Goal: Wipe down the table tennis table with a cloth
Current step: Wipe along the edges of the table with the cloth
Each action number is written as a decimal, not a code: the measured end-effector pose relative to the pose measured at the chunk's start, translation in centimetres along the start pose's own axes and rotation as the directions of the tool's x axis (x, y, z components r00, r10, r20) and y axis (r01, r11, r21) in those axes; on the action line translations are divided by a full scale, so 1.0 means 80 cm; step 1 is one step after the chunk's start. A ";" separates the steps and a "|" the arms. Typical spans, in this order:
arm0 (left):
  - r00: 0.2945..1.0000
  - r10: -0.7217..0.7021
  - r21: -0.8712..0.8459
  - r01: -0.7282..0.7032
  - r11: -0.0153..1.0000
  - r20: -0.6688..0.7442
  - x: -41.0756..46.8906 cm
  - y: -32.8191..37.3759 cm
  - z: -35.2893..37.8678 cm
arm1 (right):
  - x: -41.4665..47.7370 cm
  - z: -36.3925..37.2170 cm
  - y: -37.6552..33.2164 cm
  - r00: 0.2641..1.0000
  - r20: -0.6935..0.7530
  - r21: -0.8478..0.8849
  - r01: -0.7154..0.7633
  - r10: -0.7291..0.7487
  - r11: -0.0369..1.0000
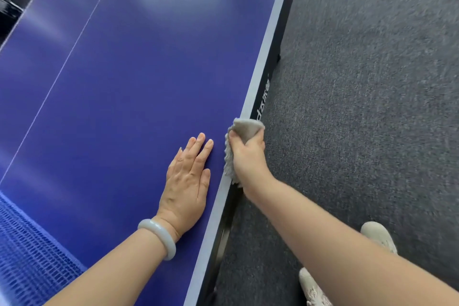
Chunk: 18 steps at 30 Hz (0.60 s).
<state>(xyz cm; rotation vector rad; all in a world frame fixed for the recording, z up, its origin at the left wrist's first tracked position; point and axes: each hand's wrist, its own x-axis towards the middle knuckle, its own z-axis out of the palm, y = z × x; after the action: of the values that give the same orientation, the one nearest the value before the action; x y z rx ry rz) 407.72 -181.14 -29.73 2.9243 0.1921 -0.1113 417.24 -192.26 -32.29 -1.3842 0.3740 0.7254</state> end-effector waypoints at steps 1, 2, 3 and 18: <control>1.000 -0.006 0.000 0.006 1.000 -0.012 0.005 0.001 -0.006 | 0.009 -0.007 -0.009 0.999 0.007 -0.026 0.033 -0.032 0.999; 0.999 -0.008 -0.003 0.008 1.000 -0.036 0.015 0.001 -0.012 | 0.014 -0.012 -0.014 0.998 0.020 -0.043 0.054 -0.053 0.998; 0.998 -0.006 -0.007 0.005 1.000 -0.066 0.029 0.002 -0.017 | 0.015 -0.015 -0.014 0.997 0.039 -0.058 0.064 -0.062 0.996; 0.992 -0.085 0.023 0.087 0.996 -0.093 0.307 0.056 0.002 | 0.078 -0.058 -0.043 0.975 0.210 -0.017 0.074 -0.068 0.997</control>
<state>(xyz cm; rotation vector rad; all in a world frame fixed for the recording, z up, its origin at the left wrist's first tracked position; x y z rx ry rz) 432.61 -182.52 -31.13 2.9502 0.3339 0.0085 424.91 -195.33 -34.48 -1.3230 0.1488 0.8106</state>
